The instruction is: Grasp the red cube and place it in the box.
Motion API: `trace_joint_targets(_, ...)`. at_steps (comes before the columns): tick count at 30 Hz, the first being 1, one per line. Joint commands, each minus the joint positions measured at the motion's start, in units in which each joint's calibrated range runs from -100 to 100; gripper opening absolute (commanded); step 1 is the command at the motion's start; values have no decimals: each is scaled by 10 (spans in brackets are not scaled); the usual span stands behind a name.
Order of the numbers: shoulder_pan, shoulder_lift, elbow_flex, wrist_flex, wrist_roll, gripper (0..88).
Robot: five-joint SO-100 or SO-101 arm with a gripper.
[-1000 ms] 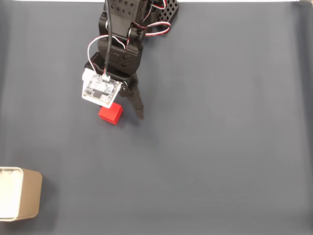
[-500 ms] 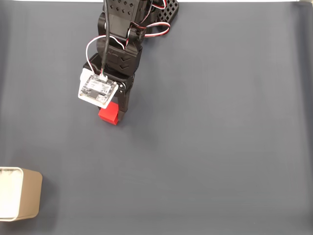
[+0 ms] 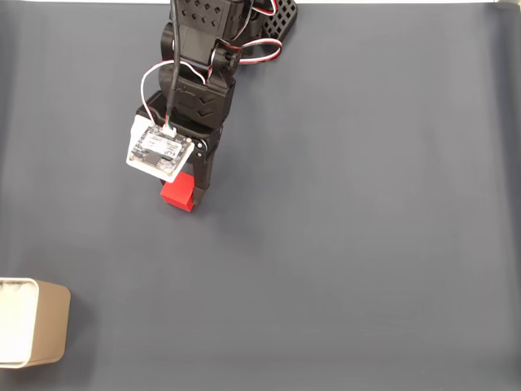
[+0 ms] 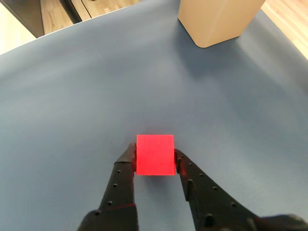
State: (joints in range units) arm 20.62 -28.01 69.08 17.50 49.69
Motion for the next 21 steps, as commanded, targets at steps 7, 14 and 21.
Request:
trace_joint_targets(7, 4, -22, -60, 69, 3, 0)
trace_joint_targets(14, 10, -17, -215, 210, -6, 0)
trace_joint_targets(21, 21, 37, -397, 286, -13, 0)
